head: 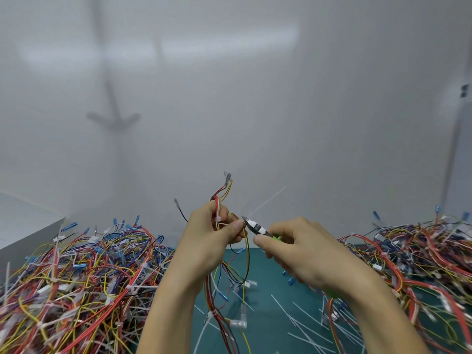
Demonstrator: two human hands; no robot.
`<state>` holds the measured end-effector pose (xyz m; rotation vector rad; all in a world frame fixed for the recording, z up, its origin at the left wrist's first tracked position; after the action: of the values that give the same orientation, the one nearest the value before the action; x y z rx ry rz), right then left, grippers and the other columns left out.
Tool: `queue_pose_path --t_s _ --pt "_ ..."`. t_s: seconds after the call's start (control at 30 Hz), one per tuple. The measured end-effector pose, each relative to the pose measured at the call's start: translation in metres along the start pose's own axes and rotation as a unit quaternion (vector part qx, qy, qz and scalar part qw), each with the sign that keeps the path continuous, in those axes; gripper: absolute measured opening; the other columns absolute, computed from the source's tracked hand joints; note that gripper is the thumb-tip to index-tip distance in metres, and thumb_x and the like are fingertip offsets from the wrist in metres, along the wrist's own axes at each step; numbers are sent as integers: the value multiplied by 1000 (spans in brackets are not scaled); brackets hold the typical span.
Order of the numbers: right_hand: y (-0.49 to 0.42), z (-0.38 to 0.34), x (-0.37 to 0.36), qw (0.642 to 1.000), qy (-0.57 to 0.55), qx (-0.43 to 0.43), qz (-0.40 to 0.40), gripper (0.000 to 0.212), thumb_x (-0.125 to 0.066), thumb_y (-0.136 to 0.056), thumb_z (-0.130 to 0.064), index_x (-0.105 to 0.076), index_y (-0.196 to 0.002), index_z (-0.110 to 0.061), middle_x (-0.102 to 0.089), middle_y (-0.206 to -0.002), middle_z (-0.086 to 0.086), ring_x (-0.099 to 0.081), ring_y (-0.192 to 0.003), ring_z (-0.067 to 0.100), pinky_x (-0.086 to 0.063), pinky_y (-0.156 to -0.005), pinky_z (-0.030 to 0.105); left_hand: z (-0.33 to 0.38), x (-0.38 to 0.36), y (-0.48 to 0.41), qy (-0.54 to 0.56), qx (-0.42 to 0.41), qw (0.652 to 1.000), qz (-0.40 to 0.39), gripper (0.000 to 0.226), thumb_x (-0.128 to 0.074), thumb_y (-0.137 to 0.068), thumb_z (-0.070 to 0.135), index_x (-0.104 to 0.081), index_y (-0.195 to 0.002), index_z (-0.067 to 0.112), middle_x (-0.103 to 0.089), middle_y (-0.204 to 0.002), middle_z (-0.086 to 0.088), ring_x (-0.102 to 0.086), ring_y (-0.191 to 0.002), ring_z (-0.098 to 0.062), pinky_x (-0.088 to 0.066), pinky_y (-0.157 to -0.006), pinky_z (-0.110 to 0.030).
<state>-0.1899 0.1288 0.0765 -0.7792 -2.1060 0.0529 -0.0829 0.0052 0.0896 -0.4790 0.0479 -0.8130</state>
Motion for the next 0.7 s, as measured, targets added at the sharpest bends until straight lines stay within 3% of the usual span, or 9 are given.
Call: queue_pose_path --t_s 0.1,0.3,0.53,0.7 --pt "0 0 -2 1000 -17 -9 -6 39 -56 -88 -60 -64 -77 -24 -55 -55 -3 -46 -48 11 -54 -59 41 0 1 -1 -16 -7 1000 4 32 -59 -90 -10 -39 -76 10 -57 -74 -15 -61 -63 -14 -56 -67 -26" --pt "0 -7 -4 1000 9 -7 4 52 -51 -88 -62 -60 -83 -11 -61 -75 17 -46 -58 17 -53 -67 46 2 1 -1 -28 -19 999 -7 35 -59 -89 -12 -37 -73 10 -57 -77 -19 -60 -61 -14 -54 -63 -23" --pt "0 -7 -5 1000 1 -7 5 51 -51 -92 -60 -58 -81 -10 -50 -62 4 -41 -56 17 -53 -63 47 3 1 -1 -22 -18 1000 -5 33 -59 -90 -11 -38 -74 9 -58 -78 -19 -61 -60 -14 -55 -63 -20" --pt "1 -8 -4 1000 -6 -10 6 47 -52 -92 -58 -57 -79 -13 -49 -61 5 -41 -56 18 -54 -65 49 3 1 0 -24 -21 999 -4 32 -59 -90 -11 -38 -75 9 -59 -75 -16 -63 -61 -12 -56 -64 -20"
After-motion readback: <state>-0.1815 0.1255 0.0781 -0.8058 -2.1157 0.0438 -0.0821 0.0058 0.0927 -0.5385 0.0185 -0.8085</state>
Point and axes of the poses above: each hand's wrist, its own y-axis away from the middle knuckle, its own x-axis out of the back of the hand, z = x × y, the point moved 6 cm from there along -y, towards the middle knuckle
